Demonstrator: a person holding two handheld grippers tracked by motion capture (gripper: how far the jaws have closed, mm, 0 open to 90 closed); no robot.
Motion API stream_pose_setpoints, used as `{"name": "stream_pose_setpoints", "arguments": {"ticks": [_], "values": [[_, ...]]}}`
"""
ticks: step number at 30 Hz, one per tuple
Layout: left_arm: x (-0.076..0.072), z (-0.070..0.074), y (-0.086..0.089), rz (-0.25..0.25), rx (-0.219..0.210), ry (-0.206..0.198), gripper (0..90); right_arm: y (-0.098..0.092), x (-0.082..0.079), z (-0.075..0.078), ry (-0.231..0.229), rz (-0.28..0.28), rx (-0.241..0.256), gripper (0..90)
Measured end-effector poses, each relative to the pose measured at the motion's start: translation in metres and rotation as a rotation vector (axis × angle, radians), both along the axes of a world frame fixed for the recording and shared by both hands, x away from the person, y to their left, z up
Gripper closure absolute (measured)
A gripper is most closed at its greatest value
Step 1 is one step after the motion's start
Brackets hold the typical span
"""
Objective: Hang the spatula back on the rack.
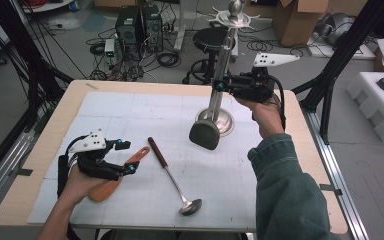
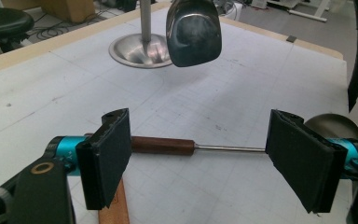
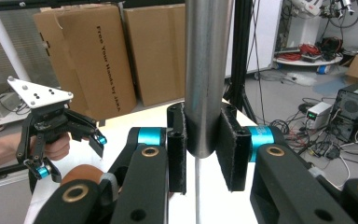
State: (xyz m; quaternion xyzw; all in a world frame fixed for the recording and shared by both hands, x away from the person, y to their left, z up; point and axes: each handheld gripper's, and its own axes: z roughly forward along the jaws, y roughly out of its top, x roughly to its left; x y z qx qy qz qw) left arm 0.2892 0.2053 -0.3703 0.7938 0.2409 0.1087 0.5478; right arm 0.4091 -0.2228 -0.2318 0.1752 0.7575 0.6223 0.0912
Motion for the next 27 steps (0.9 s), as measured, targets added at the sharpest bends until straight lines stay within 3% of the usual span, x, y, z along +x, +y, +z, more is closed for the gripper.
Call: {"name": "stream_pose_setpoints", "arguments": {"ticks": [11, 27], "values": [[0.0, 0.0, 0.0, 0.004, -0.002, 0.001, 23.0, 0.0, 0.013, 0.008, 0.012, -0.001, -0.019, 76.2], [0.001, 0.0, 0.0, 0.0, -0.005, 0.0, 23.2, -0.005, 0.035, 0.003, 0.044, -0.025, -0.017, 76.1]]}}
